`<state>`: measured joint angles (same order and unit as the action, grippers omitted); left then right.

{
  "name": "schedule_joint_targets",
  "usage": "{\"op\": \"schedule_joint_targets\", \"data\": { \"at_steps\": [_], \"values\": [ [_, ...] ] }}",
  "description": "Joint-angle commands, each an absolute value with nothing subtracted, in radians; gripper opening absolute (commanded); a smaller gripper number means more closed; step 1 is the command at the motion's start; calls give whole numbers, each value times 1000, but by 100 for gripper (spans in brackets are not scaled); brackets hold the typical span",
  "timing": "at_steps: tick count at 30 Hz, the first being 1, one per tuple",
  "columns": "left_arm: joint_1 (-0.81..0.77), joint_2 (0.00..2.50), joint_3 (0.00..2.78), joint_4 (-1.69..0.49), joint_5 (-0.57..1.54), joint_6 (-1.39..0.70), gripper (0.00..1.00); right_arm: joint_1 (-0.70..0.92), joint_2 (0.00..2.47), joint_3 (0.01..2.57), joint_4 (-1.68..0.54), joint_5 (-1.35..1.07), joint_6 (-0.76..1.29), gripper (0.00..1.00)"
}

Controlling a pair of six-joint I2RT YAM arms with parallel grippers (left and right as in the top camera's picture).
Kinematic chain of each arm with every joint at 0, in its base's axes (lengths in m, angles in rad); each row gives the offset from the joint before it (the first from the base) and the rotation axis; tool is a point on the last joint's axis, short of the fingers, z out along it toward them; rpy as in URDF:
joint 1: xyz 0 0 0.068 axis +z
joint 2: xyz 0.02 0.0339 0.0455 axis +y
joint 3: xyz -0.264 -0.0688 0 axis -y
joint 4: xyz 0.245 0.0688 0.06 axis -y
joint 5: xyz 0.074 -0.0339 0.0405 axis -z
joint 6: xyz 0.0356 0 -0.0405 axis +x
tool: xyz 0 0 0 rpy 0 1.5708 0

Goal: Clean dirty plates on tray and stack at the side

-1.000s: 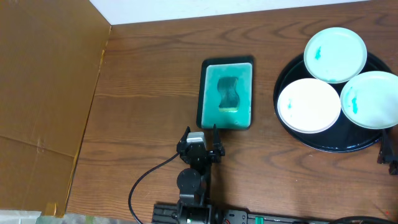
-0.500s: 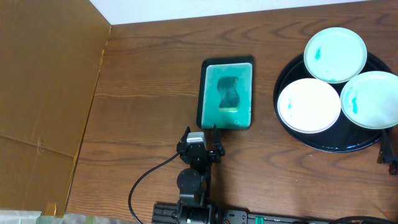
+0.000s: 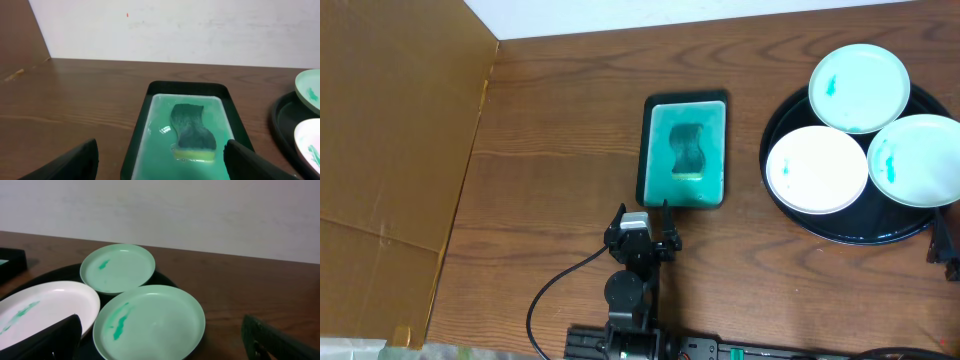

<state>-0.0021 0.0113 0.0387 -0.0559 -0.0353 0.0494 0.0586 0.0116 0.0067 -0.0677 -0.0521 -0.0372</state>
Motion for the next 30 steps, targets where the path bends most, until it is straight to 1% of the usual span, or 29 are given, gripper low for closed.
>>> {"op": "schedule_joint_targets", "data": {
  "at_steps": [1,2,4,7,9,10,13,15,17,21,24,26,30],
  "values": [
    [-5,11,4,-69,-36,49,80,65,7,6,-72,-50,-46,99],
    [-5,11,4,-64,-30,39,80,65,7,6,-72,-50,-46,99],
    [-5,11,4,-27,74,-36,80,65,7,6,-72,-50,-46,99],
    [-5,11,4,115,352,-181,80,65,7,6,-72,-50,-46,99],
    [-5,11,4,224,505,-215,80,65,7,6,-72,-50,-46,99],
    [-5,11,4,265,538,-215,80,65,7,6,-72,-50,-46,99],
    [-5,11,4,414,546,-195,80,65,7,6,-72,-50,-46,99],
    [-5,11,8,574,541,-192,80,65,7,6,-72,-50,-46,99],
    [-5,18,30,622,508,-180,80,65,7,6,-72,-50,-46,99],
    [-5,101,128,577,439,-72,80,65,7,6,-72,-50,-46,99],
    [-5,265,271,456,384,-45,80,65,7,6,-72,-50,-46,99],
    [-5,427,413,322,368,-36,80,65,7,6,-72,-50,-46,99],
    [-5,815,778,-79,385,-24,80,65,7,6,-72,-50,-46,99]
  ]
}}
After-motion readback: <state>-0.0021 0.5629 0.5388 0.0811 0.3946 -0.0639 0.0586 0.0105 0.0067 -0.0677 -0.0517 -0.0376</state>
